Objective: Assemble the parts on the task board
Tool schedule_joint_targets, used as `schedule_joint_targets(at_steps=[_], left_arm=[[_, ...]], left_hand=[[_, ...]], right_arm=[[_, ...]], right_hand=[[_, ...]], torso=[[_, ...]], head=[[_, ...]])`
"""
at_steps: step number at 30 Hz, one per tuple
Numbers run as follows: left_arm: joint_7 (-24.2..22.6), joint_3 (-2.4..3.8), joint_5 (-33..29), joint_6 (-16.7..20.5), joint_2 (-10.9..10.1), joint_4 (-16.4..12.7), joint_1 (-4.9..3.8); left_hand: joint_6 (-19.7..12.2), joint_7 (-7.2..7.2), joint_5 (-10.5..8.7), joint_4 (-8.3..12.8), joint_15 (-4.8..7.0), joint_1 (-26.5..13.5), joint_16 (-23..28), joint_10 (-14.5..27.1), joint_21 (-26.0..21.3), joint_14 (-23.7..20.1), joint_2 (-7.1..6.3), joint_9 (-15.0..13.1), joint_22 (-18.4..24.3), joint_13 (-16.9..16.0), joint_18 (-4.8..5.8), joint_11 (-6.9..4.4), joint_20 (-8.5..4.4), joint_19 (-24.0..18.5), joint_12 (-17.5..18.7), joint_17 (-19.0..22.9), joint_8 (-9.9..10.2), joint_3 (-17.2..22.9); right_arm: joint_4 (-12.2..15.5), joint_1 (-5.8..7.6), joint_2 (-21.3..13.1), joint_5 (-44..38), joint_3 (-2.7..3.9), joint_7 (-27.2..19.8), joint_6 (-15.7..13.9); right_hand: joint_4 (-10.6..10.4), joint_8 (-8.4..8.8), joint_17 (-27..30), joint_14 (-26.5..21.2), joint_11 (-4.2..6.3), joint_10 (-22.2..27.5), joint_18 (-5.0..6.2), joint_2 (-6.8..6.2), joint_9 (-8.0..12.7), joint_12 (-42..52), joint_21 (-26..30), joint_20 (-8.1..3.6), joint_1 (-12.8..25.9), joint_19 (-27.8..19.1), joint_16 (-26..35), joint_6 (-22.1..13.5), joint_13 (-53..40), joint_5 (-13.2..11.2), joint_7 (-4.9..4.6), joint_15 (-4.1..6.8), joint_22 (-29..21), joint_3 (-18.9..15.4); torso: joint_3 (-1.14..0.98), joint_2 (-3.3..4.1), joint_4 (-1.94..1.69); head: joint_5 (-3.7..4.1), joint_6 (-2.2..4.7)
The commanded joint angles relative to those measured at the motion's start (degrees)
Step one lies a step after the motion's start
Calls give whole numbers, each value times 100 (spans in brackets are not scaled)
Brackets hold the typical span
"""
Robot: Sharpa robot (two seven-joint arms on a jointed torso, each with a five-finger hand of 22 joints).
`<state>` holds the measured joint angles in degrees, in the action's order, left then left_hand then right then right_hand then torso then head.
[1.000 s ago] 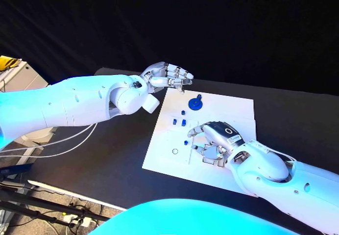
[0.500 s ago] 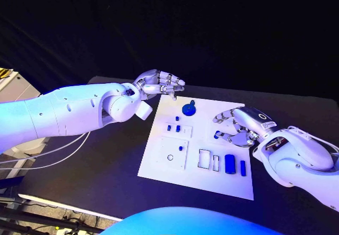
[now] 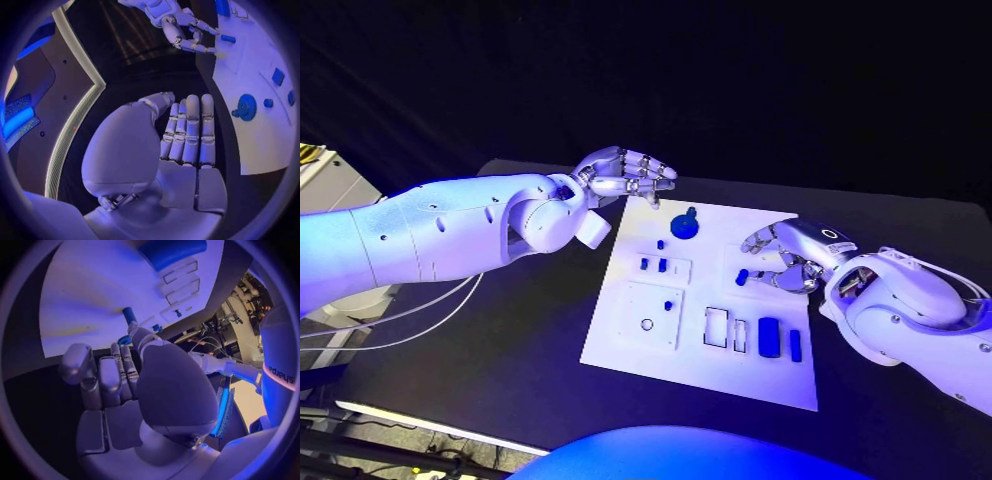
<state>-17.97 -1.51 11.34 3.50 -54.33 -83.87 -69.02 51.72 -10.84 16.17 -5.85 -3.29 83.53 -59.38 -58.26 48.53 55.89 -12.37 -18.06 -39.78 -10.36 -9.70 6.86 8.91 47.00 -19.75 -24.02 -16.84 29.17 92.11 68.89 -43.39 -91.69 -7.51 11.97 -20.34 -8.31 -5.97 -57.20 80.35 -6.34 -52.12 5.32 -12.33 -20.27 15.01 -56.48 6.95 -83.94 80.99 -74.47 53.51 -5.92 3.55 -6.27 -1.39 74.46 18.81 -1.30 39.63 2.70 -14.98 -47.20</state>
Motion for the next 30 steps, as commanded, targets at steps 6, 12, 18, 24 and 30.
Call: schedule_joint_targets(at_steps=[6, 12, 18, 24, 30], left_arm=[[-1, 0, -18, -64, -2, 3, 0], [11, -1, -20, -63, 6, 8, 0], [18, -1, -21, -63, 4, 16, 0], [23, -1, -21, -69, 4, 16, 0], [53, -1, -85, -130, 1, 12, 0]], left_hand=[[14, -23, 23, 33, -5, -29, 28, -1, 36, 27, 77, 8, -11, 11, -71, 46, 4, 7, 33, 4, -8, -2], [14, -23, 22, 29, -6, -34, 28, -1, 36, 29, 87, 8, -12, 11, -71, 47, 5, 7, 34, 3, -9, -1], [14, -23, 22, 29, -6, -34, 28, -1, 36, 29, 87, 8, -12, 11, -71, 47, 5, 7, 34, 3, -9, -1], [14, -22, 20, 27, -6, -37, 29, 1, 36, 30, 93, 9, -13, 12, -71, 47, 6, 6, 35, 2, -9, -1], [15, -23, 16, 21, -7, -45, 29, 0, 35, 33, 97, 9, -13, 13, -71, 47, 7, 6, 35, 1, -10, -4]], right_arm=[[-94, -19, 109, -284, -29, -44, 530], [-60, -22, 145, -293, -40, -109, 552], [-55, -23, 155, -293, -46, -140, 540], [-77, -30, 195, -293, -53, -157, 518], [-163, -49, 257, -283, -71, -142, 539]], right_hand=[[-95, -34, -176, 188, 80, -375, 7, -48, 11, 190, -364, -76, -48, 182, -142, 195, 41, -6, -48, 66, 175, 216], [-156, -76, -367, 339, 132, -690, -46, -116, 12, 133, -644, -120, 15, 298, -232, 390, 120, -8, -83, 111, 312, 528], [-190, -154, -629, 454, 199, -1014, -89, -148, -18, -25, -892, -169, 90, 386, -342, 621, 173, -10, -101, 158, 438, 870], [-198, -177, -643, 462, 209, -1139, -101, -138, -34, -104, -956, -182, 136, 408, -342, 679, 180, -11, -95, 169, 473, 1003], [-198, -219, -661, 468, 217, -1213, -101, -103, -61, -181, -955, -190, 180, 412, -346, 756, 184, -13, -82, 178, 479, 1106]], torso=[[8, -1, 6], [8, -5, -6], [12, -5, 0], [9, -4, 1], [10, -5, -7]], head=[[-4, -36], [13, -51], [23, -47], [22, -46], [20, -52]])
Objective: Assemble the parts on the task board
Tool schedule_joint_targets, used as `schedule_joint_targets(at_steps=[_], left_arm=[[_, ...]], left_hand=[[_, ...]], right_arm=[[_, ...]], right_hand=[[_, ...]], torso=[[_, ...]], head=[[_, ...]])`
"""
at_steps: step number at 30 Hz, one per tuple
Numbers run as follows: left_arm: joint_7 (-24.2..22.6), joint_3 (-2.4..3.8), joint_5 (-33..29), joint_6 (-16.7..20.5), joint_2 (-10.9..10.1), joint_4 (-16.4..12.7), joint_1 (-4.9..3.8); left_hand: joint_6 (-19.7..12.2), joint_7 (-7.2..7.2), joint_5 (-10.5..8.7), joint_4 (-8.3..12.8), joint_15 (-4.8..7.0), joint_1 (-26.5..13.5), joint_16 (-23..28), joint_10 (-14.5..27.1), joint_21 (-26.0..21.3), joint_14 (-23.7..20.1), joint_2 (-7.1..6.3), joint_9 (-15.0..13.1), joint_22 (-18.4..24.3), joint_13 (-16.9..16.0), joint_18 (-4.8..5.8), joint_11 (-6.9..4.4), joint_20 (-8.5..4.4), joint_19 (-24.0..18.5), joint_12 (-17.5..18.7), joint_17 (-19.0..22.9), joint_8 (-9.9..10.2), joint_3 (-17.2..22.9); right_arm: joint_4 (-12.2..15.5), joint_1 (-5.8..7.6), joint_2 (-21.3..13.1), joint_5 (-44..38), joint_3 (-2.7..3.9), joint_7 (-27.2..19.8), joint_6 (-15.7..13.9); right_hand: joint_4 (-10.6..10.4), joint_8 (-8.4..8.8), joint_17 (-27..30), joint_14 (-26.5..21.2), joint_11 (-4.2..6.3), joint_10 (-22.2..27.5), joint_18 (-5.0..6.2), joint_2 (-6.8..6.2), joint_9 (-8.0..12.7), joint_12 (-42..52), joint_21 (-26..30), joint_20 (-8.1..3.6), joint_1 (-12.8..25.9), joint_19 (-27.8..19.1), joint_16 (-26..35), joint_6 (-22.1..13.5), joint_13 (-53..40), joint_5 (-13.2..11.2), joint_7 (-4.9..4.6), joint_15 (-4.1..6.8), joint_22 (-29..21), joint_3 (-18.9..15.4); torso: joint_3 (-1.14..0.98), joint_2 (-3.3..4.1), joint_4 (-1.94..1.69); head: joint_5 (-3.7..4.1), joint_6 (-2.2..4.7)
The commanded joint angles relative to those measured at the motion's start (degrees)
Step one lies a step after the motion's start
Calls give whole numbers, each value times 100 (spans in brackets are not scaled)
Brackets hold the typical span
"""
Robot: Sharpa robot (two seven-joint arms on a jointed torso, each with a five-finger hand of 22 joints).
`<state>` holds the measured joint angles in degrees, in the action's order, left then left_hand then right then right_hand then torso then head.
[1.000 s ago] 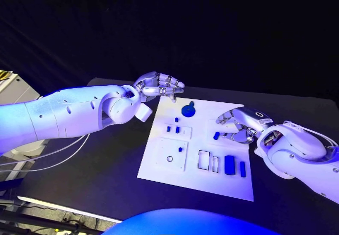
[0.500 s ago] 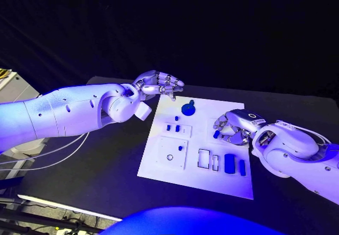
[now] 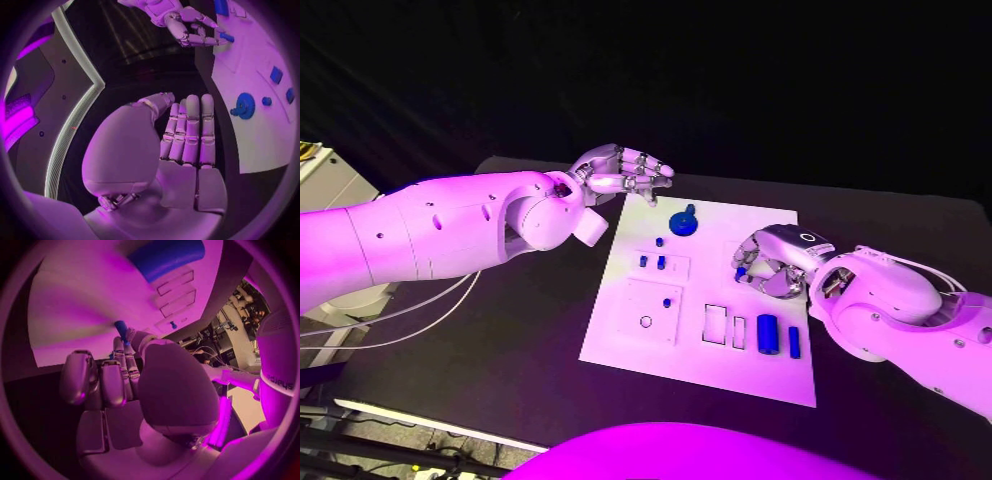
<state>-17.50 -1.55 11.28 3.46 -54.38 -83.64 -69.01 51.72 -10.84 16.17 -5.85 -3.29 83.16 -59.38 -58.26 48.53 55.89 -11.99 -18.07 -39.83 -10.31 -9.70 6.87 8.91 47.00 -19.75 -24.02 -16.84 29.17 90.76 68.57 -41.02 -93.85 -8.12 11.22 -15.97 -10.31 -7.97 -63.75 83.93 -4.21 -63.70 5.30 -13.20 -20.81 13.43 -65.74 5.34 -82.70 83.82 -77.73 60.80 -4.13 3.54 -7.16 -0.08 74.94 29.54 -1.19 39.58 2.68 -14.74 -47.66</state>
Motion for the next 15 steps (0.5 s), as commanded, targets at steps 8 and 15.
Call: schedule_joint_targets(at_steps=[8, 15], left_arm=[[26, 3, -88, -164, -4, -17, -1], [37, 3, -89, -185, -6, -26, -1]], left_hand=[[15, -22, 14, 20, -7, -12, 26, -2, 35, 38, 62, 10, -9, 7, -71, 46, 7, 7, 34, -2, -11, -8], [14, -22, 12, 18, -8, -17, 25, -2, 34, 39, 61, 10, -9, 8, -71, 46, 8, 7, 34, -3, -10, -11]], right_arm=[[-92, -28, 67, -84, -25, -41, 121], [-110, -40, 97, -89, -35, -4, 103]], right_hand=[[25, -44, -25, 114, 13, -99, -101, 15, -23, -63, -43, -36, 57, 133, -26, 66, 5, -13, 11, 54, 442, 100], [-7, -51, -34, 116, 7, -136, -102, -34, -37, -127, -38, -36, 190, 133, -28, 65, 3, -18, -2, 58, 446, 100]], torso=[[2, 1, -2], [-2, 2, -5]], head=[[0, -11], [17, -12]])
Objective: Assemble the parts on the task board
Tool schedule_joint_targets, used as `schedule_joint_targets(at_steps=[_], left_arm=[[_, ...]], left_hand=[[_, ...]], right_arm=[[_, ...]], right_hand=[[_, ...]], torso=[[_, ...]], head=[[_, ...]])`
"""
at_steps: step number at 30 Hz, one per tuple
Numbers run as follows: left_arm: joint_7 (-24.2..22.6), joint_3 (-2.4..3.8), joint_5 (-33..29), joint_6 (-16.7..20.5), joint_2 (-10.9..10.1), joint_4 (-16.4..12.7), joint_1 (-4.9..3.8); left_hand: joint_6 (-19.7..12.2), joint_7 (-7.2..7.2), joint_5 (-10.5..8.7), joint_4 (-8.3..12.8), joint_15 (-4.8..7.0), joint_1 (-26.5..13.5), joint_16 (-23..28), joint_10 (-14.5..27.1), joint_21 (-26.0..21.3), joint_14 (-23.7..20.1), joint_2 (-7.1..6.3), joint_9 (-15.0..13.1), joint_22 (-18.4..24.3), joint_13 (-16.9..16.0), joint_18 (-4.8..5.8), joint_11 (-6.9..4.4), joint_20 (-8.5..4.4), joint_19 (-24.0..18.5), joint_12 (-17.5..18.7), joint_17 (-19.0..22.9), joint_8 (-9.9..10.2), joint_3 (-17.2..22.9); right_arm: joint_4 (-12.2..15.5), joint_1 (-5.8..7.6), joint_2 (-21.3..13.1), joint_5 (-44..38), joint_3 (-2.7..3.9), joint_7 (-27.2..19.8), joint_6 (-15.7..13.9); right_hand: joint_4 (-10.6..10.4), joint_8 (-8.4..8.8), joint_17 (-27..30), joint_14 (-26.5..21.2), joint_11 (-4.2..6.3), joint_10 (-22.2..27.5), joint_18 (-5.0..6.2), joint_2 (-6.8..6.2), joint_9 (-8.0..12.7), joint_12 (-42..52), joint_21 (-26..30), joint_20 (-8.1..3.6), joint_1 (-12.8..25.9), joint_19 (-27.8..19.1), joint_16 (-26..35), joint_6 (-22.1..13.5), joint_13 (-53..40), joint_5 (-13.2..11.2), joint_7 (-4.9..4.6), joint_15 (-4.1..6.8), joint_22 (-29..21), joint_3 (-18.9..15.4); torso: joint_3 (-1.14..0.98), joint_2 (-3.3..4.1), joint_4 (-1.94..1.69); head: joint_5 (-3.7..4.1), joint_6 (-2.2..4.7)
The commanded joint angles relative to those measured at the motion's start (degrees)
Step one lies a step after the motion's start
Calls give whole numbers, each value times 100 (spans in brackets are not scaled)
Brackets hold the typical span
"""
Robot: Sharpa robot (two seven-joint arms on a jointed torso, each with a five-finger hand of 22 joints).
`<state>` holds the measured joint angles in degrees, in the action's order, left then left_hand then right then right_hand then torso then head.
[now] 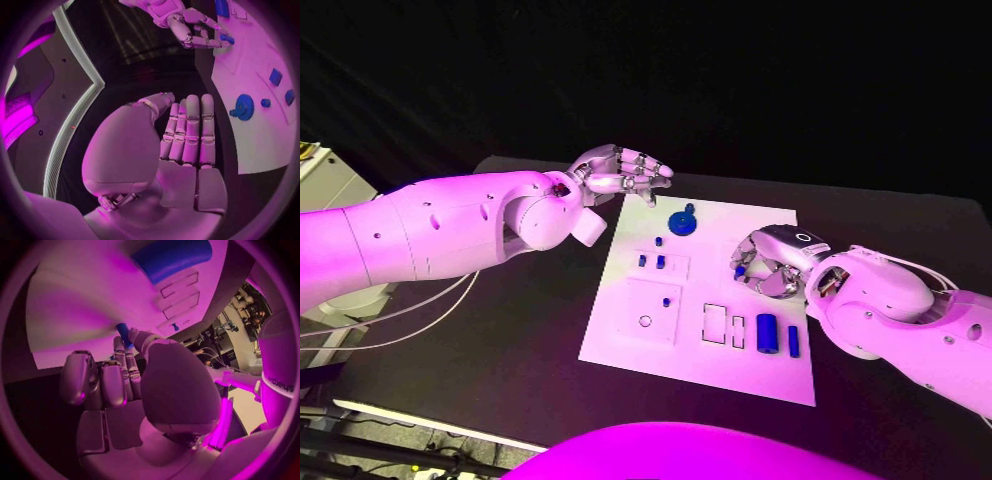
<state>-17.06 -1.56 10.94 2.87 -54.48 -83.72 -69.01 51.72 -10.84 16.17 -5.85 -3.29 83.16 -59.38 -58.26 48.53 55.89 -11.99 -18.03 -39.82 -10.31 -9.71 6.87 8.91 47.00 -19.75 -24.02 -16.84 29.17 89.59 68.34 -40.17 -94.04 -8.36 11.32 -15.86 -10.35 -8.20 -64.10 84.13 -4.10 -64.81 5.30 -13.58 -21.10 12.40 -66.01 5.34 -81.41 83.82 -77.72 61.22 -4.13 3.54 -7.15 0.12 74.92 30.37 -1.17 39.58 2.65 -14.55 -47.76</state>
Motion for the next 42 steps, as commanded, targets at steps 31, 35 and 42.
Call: schedule_joint_targets(at_steps=[31, 35, 42], left_arm=[[-30, 4, -51, -140, 19, -20, -1], [-37, 4, -51, -135, 21, -21, -1], [-62, 4, -51, -125, 48, -16, -1]], left_hand=[[10, -13, 5, -39, -14, -99, 19, 1, 2, 47, 79, 8, 6, 10, -70, 45, 20, 2, 35, -19, -15, -47], [10, -13, 5, -39, -14, -99, 19, 1, 2, 47, 79, 8, 6, 10, -70, 45, 20, 2, 35, -19, -15, -47], [8, -12, 6, -42, -14, -104, 18, 2, -3, 47, 77, 8, 9, 10, -70, 44, 21, 2, 35, -20, -15, -50]], right_arm=[[799, 64, -475, 193, 132, -68, -782], [1050, 77, -541, 268, 154, -103, -809], [1320, 54, -250, 298, 164, -213, -800]], right_hand=[[598, -350, -103, 111, 190, -724, -162, 290, -274, -27, -383, -193, -84, 226, -47, 314, -257, -19, 85, 217, 654, 345], [603, -350, -102, 111, 189, -723, -163, 285, -275, -31, -388, -193, -80, 227, -46, 311, -260, -19, 84, 217, 656, 343], [617, -343, -112, 112, 182, -710, -164, 279, -278, -52, -385, -193, -66, 226, -50, 291, -265, -17, 77, 213, 657, 345]], torso=[[1, 6, -6], [-3, 1, 11], [-8, -7, 18]], head=[[5, 69], [-46, 38], [-147, -4]])
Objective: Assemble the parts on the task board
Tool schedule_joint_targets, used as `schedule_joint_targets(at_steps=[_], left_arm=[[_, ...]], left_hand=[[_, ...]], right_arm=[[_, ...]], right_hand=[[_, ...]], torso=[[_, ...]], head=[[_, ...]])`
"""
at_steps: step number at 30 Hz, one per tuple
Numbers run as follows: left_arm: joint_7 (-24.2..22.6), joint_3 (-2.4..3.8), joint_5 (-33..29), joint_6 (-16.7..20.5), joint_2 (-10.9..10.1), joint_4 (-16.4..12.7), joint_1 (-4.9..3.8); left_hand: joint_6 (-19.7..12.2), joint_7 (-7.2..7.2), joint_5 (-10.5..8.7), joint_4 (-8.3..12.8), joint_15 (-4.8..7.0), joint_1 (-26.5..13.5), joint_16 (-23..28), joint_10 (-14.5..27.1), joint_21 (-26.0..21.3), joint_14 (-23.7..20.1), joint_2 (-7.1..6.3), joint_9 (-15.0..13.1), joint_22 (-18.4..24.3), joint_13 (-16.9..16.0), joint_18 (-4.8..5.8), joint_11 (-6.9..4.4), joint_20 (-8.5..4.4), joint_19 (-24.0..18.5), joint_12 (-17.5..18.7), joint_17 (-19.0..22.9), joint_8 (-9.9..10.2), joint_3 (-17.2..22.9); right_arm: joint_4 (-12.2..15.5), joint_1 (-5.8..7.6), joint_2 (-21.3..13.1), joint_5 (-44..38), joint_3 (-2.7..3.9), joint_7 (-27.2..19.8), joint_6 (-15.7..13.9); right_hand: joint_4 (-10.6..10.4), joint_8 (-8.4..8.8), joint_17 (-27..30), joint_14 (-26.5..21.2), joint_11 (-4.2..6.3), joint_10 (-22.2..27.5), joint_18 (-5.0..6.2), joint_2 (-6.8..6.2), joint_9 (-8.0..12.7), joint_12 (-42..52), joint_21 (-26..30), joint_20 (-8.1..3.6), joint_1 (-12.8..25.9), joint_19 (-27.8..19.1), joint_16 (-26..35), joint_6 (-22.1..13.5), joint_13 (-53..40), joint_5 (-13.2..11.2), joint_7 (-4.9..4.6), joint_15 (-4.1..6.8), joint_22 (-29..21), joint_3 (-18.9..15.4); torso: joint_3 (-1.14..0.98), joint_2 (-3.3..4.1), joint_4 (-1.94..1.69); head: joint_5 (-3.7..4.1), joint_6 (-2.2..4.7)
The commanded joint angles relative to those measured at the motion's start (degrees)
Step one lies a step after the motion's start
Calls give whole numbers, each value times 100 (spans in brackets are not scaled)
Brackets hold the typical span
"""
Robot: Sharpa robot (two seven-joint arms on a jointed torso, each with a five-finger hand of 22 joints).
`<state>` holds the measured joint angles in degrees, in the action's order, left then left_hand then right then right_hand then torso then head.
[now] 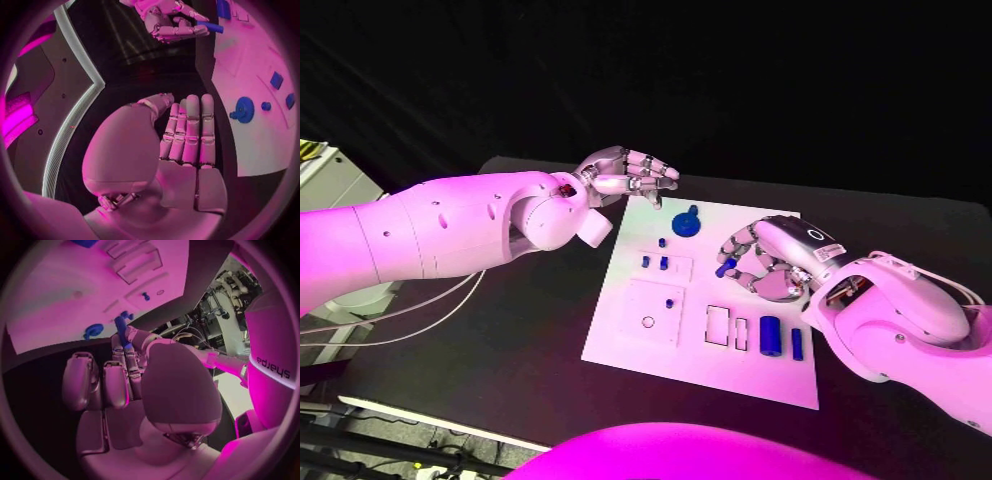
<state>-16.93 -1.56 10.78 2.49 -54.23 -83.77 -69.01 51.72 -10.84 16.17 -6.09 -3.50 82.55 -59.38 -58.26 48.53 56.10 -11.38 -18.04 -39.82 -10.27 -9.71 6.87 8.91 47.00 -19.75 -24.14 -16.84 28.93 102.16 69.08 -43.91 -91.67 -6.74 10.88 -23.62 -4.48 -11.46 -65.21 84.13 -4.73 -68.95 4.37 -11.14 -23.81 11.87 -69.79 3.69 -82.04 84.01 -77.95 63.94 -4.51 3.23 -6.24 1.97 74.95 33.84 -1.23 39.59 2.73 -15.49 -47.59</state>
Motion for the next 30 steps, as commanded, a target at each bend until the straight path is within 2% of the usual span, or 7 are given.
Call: schedule_joint_targets(at_steps=[1, 6, 9, 14, 19, 20, 30], left_arm=[[-78, 4, -34, -88, 31, -7, -1], [-95, 4, -34, -92, 87, 11, -1], [-96, 4, -34, -97, 118, 17, -1], [-92, 4, -34, -94, 150, 27, -1], [-90, 4, -34, -92, 159, 23, -1], [-89, 4, -34, -92, 160, 22, -1], [-76, 4, -34, -96, 153, 19, -2]], left_hand=[[8, -12, 6, -18, 7, -44, 18, 2, -3, 25, 16, 10, 9, 6, -70, 44, 21, 3, 35, -8, -15, -26], [8, -9, 8, -15, 9, -39, 18, 1, -8, 25, 18, 9, 11, 5, -72, 41, 21, 3, 34, -10, -16, -25], [8, -9, 8, -15, 9, -39, 18, 1, -8, 25, 18, 9, 11, 5, -72, 41, 21, 3, 34, -10, -16, -25], [8, -9, 8, -15, 9, -39, 18, 1, -8, 25, 18, 9, 11, 5, -72, 41, 21, 3, 34, -10, -16, -25], [9, -6, 10, -10, 12, -31, 18, 0, -13, 24, 19, 9, 15, 5, -74, 38, 20, 5, 33, -12, -18, -24], [9, -6, 10, -10, 12, -31, 18, 0, -13, 24, 19, 9, 15, 5, -74, 38, 20, 5, 33, -12, -18, -24], [9, -6, 10, -10, 12, -31, 18, 0, -13, 24, 19, 9, 15, 5, -74, 38, 20, 5, 33, -12, -18, -24]], right_arm=[[60, -30, 216, 52, -1, -190, -9], [-82, -127, 695, 34, -35, -291, 36], [-178, -262, 946, 29, -49, -351, 40], [-330, -488, 1244, 21, -79, -433, 60], [-486, -602, 1378, -7, -124, -459, 111], [-526, -617, 1396, -20, -133, -456, 138], [-787, -681, 1458, -99, -187, -434, 322]], right_hand=[[39, -14, -4, 113, 242, -290, -71, 37, -8, -8, -6, -28, -1, 207, -28, 9, -230, 14, -18, 26, 655, 3], [58, -2, -12, 114, 232, -271, -71, 36, -10, -37, 0, -25, 10, 206, -31, -20, -236, 15, -27, 18, 656, 12], [71, 1, -18, 115, 230, -268, -71, 40, -11, -46, -1, -24, 6, 206, -33, -27, -239, 15, -29, 16, 657, 20], [83, 4, -11, 113, 227, -265, -69, 39, -12, -53, 16, -23, 3, 202, -29, -34, -242, 15, -33, 15, 651, 24], [92, 7, -19, 114, 224, -262, -68, 38, -13, -61, 17, -22, 4, 202, -32, -41, -245, 15, -37, 13, 651, 27], [92, 7, -19, 114, 224, -262, -68, 38, -13, -61, 17, -22, 4, 202, -32, -41, -245, 15, -37, 13, 651, 27], [101, 17, -24, 114, 209, -252, -68, 19, -15, -88, 28, -16, 45, 199, -33, -64, -255, 12, -48, 1, 650, 18]], torso=[[-4, -10, 14], [2, -8, -10], [5, 2, -29], [14, 3, -14], [23, -1, -3], [15, -6, -1], [2, -1, 3]], head=[[-68, -25], [-114, -53], [-140, -72], [-198, -106], [-249, -143], [-264, -159], [-310, -200]])
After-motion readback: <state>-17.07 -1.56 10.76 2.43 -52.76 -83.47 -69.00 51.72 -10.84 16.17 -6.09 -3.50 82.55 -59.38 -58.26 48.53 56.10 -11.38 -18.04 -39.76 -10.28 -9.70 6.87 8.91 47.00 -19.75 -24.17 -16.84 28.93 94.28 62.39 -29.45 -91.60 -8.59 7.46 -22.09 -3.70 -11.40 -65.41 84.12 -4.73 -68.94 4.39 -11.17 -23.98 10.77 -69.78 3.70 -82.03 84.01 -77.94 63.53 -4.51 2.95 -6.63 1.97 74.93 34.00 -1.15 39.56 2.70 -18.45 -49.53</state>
